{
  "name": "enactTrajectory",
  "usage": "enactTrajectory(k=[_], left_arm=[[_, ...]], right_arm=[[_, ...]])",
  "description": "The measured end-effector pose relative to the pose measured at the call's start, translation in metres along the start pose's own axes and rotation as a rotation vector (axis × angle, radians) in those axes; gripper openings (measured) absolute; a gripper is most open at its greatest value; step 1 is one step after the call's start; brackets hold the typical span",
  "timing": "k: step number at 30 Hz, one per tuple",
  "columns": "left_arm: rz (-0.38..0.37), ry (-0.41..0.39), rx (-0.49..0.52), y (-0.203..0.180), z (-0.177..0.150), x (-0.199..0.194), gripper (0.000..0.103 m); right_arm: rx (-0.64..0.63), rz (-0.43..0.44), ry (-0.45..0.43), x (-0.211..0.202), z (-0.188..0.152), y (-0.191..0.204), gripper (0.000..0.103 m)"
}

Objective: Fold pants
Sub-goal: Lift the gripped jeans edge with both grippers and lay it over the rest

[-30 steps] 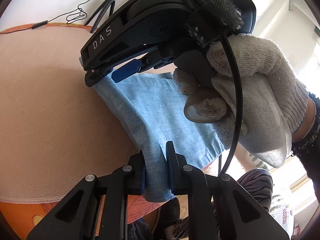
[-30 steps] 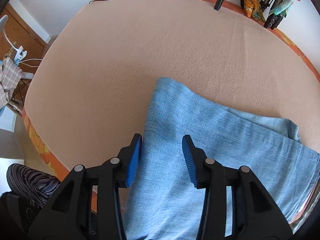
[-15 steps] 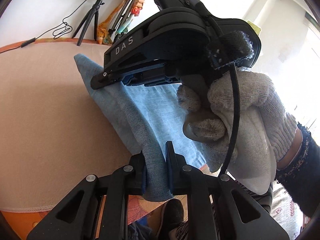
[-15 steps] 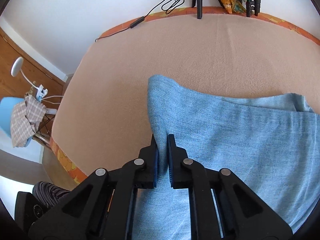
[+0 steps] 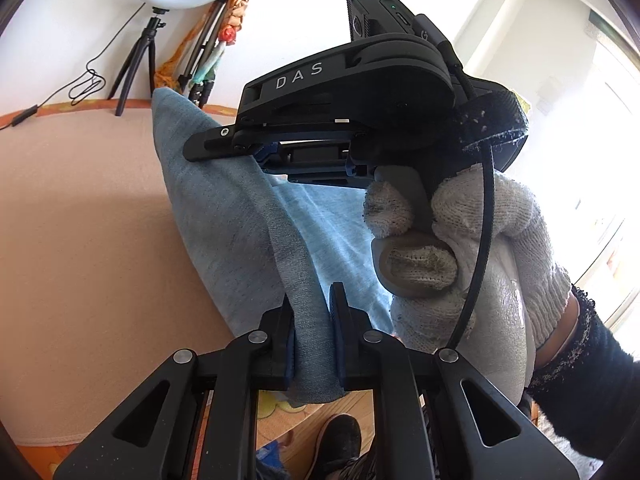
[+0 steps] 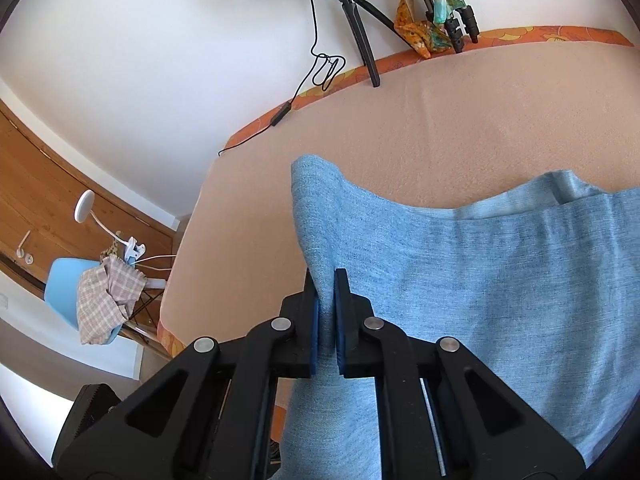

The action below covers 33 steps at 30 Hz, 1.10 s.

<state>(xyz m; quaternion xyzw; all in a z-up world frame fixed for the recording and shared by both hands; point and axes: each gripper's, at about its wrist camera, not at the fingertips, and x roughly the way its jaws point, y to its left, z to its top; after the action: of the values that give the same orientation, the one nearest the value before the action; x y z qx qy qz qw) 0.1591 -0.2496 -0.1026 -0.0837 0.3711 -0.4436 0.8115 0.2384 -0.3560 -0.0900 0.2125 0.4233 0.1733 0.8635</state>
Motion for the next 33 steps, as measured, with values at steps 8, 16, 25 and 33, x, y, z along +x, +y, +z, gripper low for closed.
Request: enactTrajectory(k=[8, 16, 25, 33], left_arm=[[-0.082, -0.025, 0.023, -0.031, 0.024, 0.026, 0.012], [-0.139, -0.021, 0.057, -0.061, 0.043, 0.054, 0.012], [-0.203, 0.007, 0.105, -0.09, 0.063, 0.094, 0.012], [-0.252, 0.041, 0.127, -0.111, 0.074, 0.135, 0.012]], right_arm=[[0.008, -0.022, -0.078, -0.054, 0.016, -0.028, 0.007], [0.029, -0.071, -0.129, -0.098, 0.023, -0.066, 0.007], [0.029, -0.186, -0.131, -0.141, 0.031, -0.106, 0.007], [0.032, -0.284, -0.123, -0.169, 0.037, -0.142, 0.007]])
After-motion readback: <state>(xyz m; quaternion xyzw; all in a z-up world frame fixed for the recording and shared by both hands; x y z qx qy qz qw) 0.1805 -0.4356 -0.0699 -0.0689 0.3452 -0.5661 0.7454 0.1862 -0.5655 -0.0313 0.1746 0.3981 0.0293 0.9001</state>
